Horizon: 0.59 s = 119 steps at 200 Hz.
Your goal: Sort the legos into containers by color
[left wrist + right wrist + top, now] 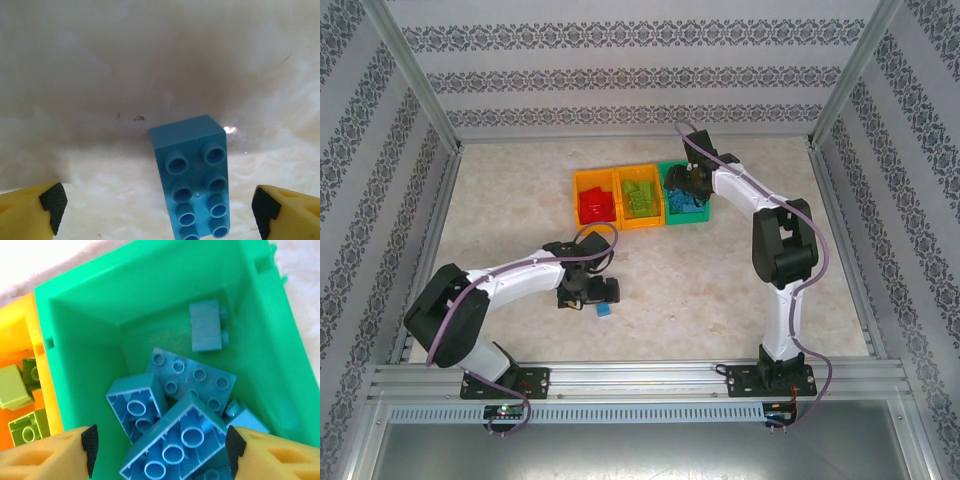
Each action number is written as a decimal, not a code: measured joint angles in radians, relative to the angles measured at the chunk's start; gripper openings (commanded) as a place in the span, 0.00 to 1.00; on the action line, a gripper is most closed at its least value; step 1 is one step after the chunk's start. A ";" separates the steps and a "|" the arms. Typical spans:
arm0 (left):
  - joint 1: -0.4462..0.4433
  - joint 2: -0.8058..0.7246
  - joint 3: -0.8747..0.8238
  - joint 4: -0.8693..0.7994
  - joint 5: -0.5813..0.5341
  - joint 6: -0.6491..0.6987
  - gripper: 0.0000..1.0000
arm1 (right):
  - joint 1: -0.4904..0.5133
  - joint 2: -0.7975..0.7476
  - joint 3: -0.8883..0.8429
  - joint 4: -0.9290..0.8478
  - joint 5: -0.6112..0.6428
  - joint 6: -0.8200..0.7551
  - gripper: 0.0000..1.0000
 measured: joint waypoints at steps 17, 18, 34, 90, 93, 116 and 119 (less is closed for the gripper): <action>-0.010 0.030 0.011 -0.001 0.005 -0.011 0.92 | 0.000 -0.045 -0.054 0.023 -0.010 0.006 0.75; -0.011 0.033 0.013 -0.001 0.006 -0.012 0.92 | 0.000 -0.048 -0.059 0.023 -0.010 0.006 0.75; -0.021 0.062 0.032 -0.002 0.011 -0.019 0.89 | 0.000 -0.104 -0.107 0.044 -0.010 0.009 0.76; -0.024 0.126 0.089 -0.068 -0.014 -0.028 0.62 | 0.000 -0.320 -0.298 0.111 0.011 0.005 0.77; -0.024 0.128 0.091 -0.071 -0.016 -0.030 0.60 | 0.000 -0.328 -0.309 0.112 0.015 0.005 0.77; -0.024 0.154 0.116 -0.103 -0.027 -0.014 0.46 | -0.007 -0.388 -0.401 0.123 0.035 0.005 0.77; -0.024 0.156 0.119 -0.106 -0.027 -0.015 0.44 | -0.008 -0.395 -0.411 0.123 0.038 0.005 0.77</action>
